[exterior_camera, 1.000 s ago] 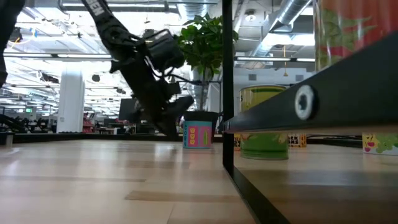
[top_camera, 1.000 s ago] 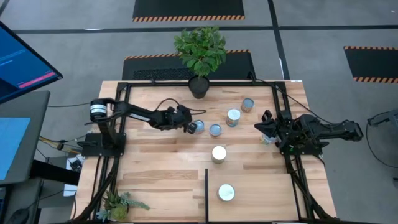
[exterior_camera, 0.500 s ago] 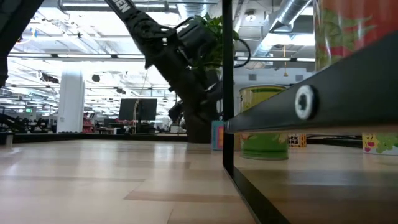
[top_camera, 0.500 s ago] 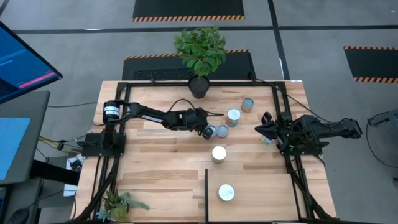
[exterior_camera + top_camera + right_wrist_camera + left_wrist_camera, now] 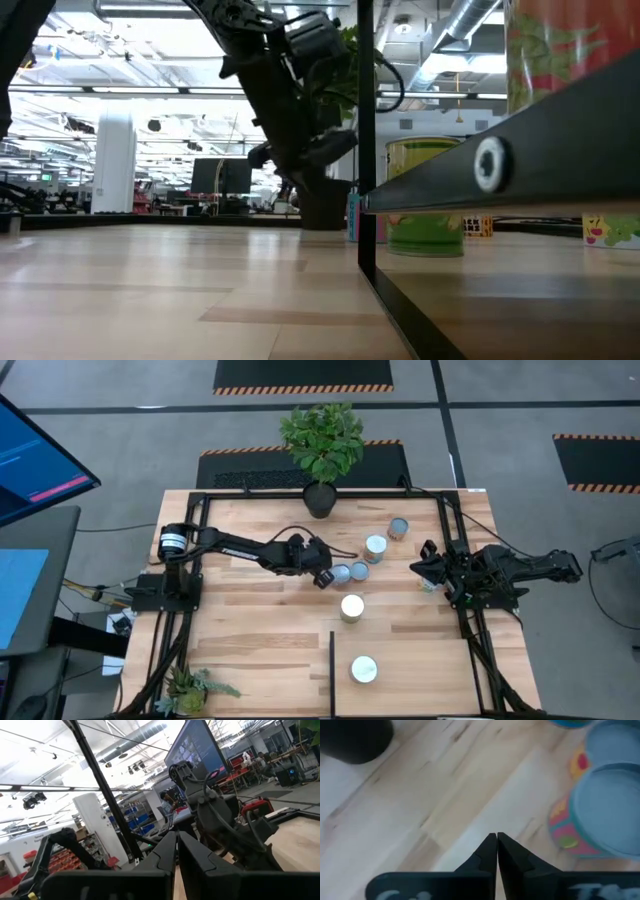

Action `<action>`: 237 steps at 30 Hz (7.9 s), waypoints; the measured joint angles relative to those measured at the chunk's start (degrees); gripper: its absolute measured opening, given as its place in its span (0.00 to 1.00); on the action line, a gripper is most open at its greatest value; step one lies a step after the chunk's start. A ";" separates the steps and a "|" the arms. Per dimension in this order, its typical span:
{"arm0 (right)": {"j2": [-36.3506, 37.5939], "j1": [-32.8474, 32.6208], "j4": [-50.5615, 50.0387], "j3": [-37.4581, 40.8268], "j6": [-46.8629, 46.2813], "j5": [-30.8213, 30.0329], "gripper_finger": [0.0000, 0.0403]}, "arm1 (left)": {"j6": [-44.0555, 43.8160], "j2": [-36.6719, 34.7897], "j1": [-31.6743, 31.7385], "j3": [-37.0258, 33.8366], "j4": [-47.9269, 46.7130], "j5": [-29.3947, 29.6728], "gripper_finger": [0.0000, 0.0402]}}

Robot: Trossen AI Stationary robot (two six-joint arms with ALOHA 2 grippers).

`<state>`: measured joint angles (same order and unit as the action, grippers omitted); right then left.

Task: Pick and place cans onto a shelf
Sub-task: Move the cans to the middle right of the table, then adjust the canned green beans on the shelf

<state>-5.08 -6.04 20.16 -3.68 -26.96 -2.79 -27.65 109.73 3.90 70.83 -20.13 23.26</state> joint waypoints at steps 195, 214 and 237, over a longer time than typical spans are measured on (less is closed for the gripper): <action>-87.66 -32.00 -56.40 -64.74 -13.84 7.73 0.02 | -23.32 -23.39 -16.79 -15.26 -19.40 4.22 0.00; -95.54 -31.24 -53.17 -72.13 -14.98 8.49 0.02 | -21.43 -23.39 -16.79 -15.26 -19.38 3.96 0.00; -95.47 -27.13 -54.70 -72.13 -8.40 3.02 0.02 | -21.12 -23.39 -16.76 -15.26 -19.38 2.52 0.00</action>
<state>-100.55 -33.18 -34.54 -75.81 -35.37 0.23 -48.77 86.35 -12.86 55.57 -39.51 25.78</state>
